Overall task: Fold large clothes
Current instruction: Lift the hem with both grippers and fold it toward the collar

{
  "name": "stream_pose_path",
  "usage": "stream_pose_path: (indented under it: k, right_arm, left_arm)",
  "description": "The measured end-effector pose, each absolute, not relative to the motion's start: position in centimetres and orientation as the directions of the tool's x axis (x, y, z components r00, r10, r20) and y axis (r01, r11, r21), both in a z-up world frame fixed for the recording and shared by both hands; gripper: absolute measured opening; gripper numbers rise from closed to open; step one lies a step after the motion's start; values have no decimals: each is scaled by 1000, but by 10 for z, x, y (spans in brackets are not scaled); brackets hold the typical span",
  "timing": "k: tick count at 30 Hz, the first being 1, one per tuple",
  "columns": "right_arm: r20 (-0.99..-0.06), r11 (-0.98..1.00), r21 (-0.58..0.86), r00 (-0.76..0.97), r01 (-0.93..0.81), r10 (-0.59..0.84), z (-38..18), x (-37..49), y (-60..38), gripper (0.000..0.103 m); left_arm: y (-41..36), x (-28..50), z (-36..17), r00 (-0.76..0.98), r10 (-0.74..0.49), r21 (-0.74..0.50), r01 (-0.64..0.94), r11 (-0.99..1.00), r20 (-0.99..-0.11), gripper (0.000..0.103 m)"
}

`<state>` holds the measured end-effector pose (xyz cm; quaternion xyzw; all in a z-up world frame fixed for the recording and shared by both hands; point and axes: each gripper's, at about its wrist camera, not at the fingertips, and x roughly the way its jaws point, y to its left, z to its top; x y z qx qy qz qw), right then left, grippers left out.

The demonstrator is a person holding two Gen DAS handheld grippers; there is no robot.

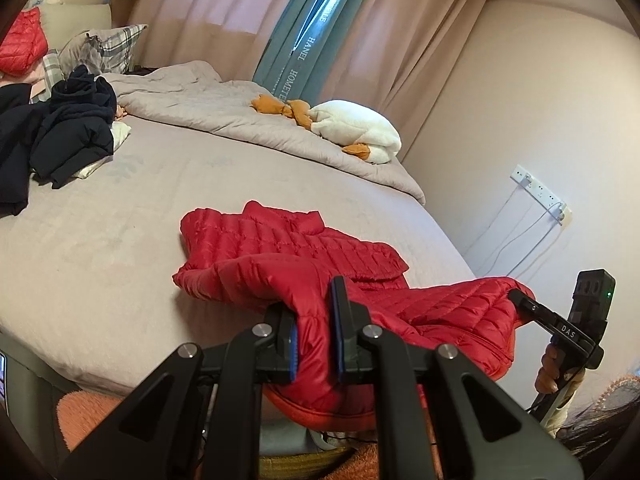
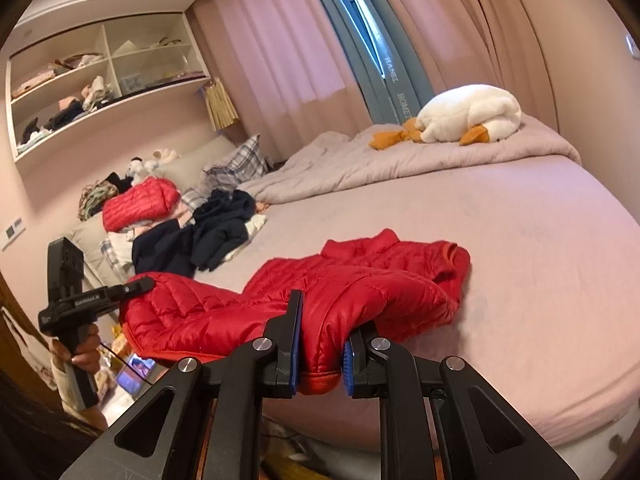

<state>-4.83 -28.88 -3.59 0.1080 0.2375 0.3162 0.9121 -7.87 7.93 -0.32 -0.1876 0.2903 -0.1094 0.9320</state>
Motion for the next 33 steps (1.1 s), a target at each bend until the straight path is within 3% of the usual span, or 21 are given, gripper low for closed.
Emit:
stream_pose_path:
  k: [33]
  right_arm:
    - [-430, 801, 431, 685, -416, 587, -27, 41, -286, 18]
  left_arm:
    - [83, 31, 3, 777, -248, -381, 11, 925, -579, 13]
